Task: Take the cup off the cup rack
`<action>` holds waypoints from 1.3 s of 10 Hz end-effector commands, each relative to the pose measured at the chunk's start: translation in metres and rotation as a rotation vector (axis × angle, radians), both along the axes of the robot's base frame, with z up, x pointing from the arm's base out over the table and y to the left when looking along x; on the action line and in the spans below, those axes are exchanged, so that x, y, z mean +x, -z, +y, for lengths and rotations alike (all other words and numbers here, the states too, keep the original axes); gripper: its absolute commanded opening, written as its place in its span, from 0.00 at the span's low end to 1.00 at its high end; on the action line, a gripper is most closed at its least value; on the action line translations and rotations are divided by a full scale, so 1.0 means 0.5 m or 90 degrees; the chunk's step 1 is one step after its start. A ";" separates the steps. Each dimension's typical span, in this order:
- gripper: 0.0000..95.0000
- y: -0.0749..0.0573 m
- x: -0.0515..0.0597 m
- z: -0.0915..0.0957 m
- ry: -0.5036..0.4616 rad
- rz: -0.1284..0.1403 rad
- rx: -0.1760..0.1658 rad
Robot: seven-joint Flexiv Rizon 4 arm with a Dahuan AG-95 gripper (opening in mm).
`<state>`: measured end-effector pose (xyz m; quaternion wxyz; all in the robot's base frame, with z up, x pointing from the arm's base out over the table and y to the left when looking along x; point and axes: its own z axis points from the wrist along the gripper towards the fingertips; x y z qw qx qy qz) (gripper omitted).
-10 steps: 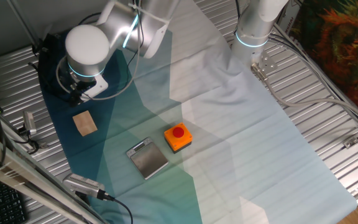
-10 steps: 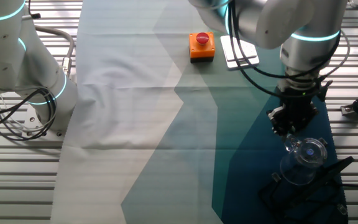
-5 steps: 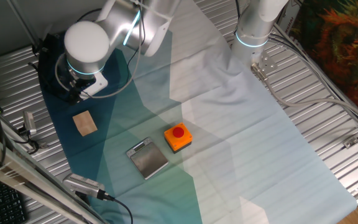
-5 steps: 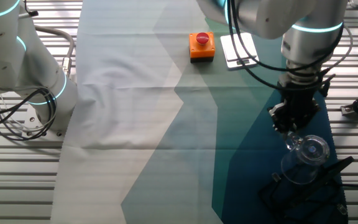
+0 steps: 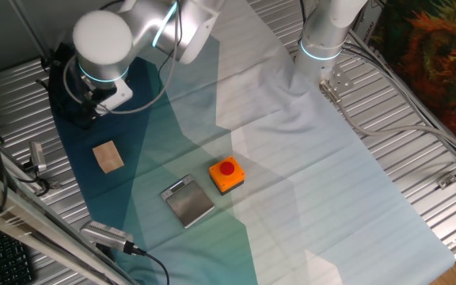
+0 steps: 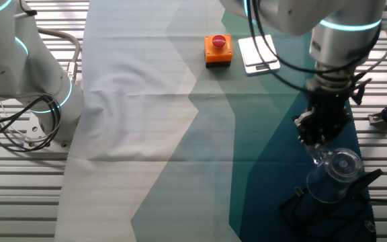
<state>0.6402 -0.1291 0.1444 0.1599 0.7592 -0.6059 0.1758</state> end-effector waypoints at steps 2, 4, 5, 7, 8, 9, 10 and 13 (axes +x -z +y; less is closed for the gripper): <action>0.00 -0.029 0.004 0.015 0.008 0.006 -0.015; 0.00 -0.048 0.004 0.025 0.011 0.008 -0.029; 0.00 -0.055 0.002 0.028 0.015 0.010 -0.034; 0.00 -0.067 -0.004 0.033 0.023 0.010 -0.036; 0.00 -0.072 -0.007 0.036 0.029 0.011 -0.037; 0.00 -0.077 -0.009 0.038 0.033 0.010 -0.039; 0.00 -0.083 -0.011 0.041 0.040 0.011 -0.040; 0.00 -0.102 -0.018 0.054 0.061 0.011 -0.041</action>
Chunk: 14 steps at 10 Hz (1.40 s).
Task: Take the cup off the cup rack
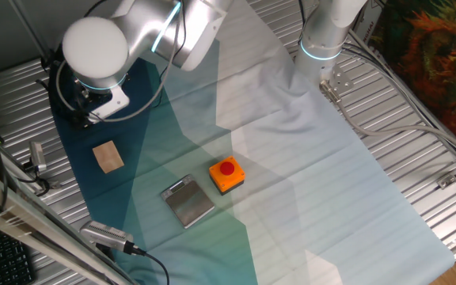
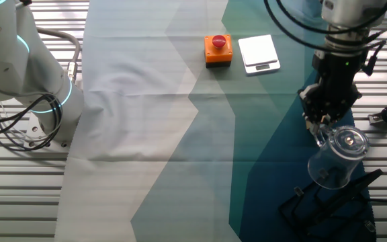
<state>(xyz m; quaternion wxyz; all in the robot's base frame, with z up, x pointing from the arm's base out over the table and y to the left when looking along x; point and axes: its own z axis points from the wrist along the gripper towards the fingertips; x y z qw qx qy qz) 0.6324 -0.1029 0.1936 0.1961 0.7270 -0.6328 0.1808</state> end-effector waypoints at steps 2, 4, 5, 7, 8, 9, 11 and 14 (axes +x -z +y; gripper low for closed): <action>0.00 -0.016 -0.005 0.011 0.019 -0.001 0.001; 0.00 -0.025 -0.005 0.019 0.039 -0.008 0.012; 0.00 -0.024 -0.004 0.020 0.048 -0.010 0.021; 0.00 -0.024 -0.002 0.023 0.092 -0.012 0.059; 0.00 -0.026 -0.002 0.033 0.121 -0.013 0.063; 0.00 -0.027 -0.002 0.044 0.135 -0.017 0.056; 0.00 -0.026 -0.002 0.061 0.157 -0.019 0.052; 0.00 -0.003 -0.014 0.088 0.209 -0.036 0.077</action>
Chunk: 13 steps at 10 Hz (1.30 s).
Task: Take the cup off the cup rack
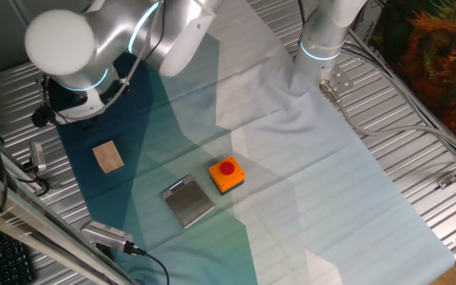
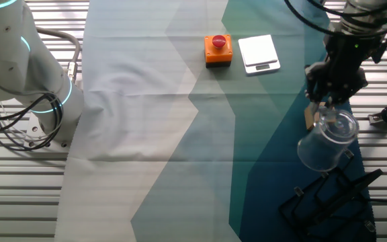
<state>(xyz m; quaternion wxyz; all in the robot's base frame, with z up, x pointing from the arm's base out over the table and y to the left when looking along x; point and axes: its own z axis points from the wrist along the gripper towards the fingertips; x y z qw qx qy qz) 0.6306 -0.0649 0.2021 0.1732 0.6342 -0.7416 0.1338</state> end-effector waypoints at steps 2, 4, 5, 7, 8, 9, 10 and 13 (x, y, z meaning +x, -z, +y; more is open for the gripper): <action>0.00 0.038 -0.022 0.020 0.085 -0.030 0.064; 0.00 0.060 -0.032 0.028 0.133 -0.043 0.101; 0.00 0.066 -0.035 0.034 0.148 -0.047 0.107; 0.00 0.076 -0.035 0.050 0.181 -0.054 0.130; 0.00 0.079 -0.032 0.059 0.194 -0.057 0.139; 0.00 0.082 -0.029 0.070 0.207 -0.061 0.147; 0.00 0.084 -0.027 0.075 0.211 -0.063 0.155; 0.00 0.102 -0.015 0.104 0.233 -0.077 0.198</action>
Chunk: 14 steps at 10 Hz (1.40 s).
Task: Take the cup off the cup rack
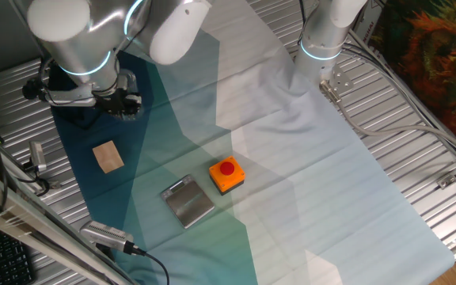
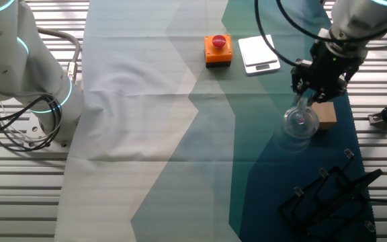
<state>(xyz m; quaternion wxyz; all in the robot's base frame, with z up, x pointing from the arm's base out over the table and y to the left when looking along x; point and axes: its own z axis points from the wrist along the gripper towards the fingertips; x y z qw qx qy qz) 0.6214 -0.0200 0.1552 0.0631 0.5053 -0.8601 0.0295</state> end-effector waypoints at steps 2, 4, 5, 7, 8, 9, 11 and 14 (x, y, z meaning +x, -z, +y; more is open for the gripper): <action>0.00 0.017 0.008 0.029 0.029 -0.024 0.043; 0.00 0.026 0.013 0.045 0.051 -0.034 0.074; 0.00 0.030 0.014 0.051 0.061 -0.038 0.082; 0.00 0.035 0.017 0.061 0.081 -0.043 0.112; 0.00 0.037 0.018 0.064 0.090 -0.046 0.125; 0.00 0.040 0.020 0.071 0.098 -0.050 0.135; 0.00 0.048 0.024 0.088 0.106 -0.052 0.133; 0.00 0.059 0.040 0.135 0.136 -0.057 0.141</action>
